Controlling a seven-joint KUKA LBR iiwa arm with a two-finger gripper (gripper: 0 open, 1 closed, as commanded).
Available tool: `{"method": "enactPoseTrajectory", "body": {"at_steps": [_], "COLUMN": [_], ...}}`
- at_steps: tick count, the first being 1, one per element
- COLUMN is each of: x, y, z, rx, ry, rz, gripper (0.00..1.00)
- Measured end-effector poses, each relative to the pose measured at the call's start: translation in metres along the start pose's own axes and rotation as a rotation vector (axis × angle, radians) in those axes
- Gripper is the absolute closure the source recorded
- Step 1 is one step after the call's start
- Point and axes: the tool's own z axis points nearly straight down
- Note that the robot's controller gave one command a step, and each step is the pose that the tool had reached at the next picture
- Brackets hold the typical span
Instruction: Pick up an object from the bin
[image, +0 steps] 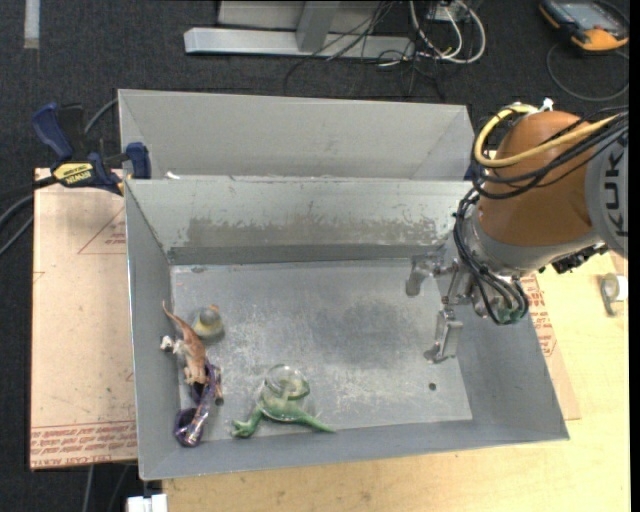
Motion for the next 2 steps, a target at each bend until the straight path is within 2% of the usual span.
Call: {"method": "enactPoseTrajectory", "body": {"at_steps": [1, 2], "x": [-0.001, 0.003], "y": [0.0, 0.063], "z": [-0.005, 0.029], "rx": [0.001, -0.003], "ry": [-0.008, 0.002], "rz": [-0.002, 0.037], "gripper": [0.0, 0.0]}}
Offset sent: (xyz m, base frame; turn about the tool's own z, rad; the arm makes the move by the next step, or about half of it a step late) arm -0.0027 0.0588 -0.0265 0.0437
